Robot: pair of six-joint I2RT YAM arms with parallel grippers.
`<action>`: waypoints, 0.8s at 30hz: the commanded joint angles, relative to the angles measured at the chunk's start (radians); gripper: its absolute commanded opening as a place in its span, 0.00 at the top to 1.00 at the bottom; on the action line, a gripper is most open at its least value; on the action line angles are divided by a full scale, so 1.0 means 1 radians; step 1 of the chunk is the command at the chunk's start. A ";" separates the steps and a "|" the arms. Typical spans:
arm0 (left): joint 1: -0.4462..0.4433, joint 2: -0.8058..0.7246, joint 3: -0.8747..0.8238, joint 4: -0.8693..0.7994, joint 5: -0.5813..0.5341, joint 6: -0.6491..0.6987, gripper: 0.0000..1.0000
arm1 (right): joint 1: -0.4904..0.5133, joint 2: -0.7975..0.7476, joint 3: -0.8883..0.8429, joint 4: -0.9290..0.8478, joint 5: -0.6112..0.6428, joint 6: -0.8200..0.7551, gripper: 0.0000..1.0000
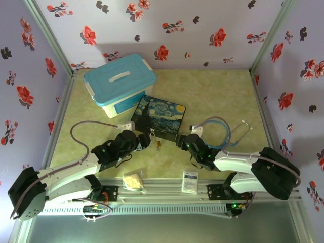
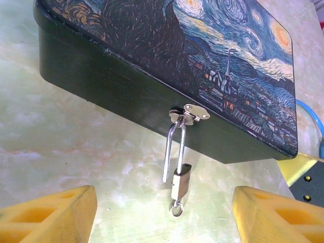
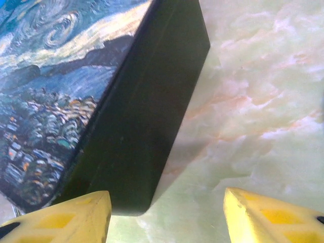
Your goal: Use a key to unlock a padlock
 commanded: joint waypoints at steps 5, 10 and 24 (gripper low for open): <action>0.022 -0.053 -0.039 -0.009 0.009 0.002 0.29 | -0.094 0.037 0.022 -0.008 -0.048 -0.048 0.40; 0.027 -0.051 -0.052 0.008 0.008 -0.005 0.28 | -0.054 0.007 -0.017 -0.020 -0.089 -0.044 0.40; 0.028 -0.023 -0.084 0.092 0.010 -0.063 0.00 | 0.053 -0.018 -0.027 0.031 -0.135 -0.155 0.36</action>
